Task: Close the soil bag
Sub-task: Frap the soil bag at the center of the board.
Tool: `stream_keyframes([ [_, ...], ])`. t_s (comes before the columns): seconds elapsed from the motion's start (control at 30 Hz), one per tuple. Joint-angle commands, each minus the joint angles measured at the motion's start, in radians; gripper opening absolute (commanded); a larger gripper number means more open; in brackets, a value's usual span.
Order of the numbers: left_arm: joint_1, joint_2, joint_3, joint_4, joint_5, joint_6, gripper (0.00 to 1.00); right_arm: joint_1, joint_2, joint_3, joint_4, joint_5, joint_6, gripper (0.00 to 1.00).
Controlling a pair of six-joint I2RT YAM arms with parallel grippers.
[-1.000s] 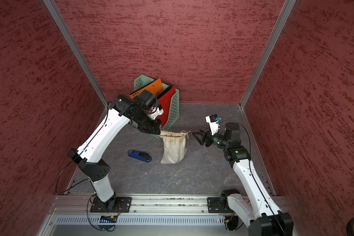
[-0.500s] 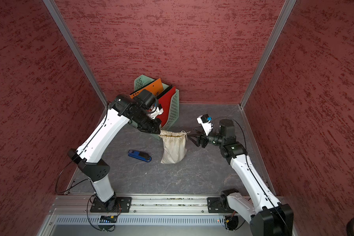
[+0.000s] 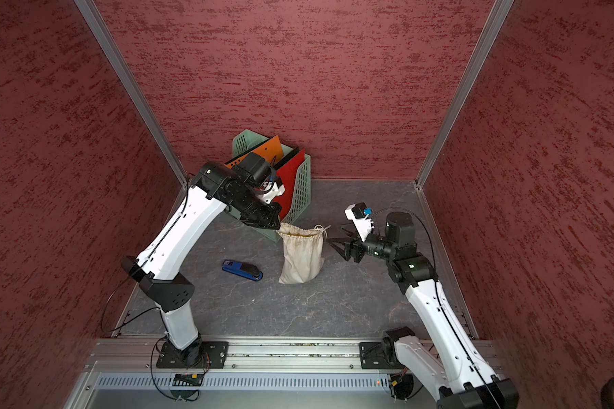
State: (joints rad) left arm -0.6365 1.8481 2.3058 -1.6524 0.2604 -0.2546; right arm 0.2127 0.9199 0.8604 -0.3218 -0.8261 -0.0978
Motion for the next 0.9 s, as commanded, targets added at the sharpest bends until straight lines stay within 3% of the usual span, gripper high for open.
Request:
stream_keyframes([
  [0.0,0.006,0.018,0.023,-0.097,-0.004,-0.002,0.04,0.004,0.009,-0.019,0.006,-0.002,0.007,0.68],
  [0.87,0.008,0.042,0.062,-0.139,-0.019,-0.009,0.04,0.036,0.208,-0.004,0.285,-0.008,0.057,0.68],
])
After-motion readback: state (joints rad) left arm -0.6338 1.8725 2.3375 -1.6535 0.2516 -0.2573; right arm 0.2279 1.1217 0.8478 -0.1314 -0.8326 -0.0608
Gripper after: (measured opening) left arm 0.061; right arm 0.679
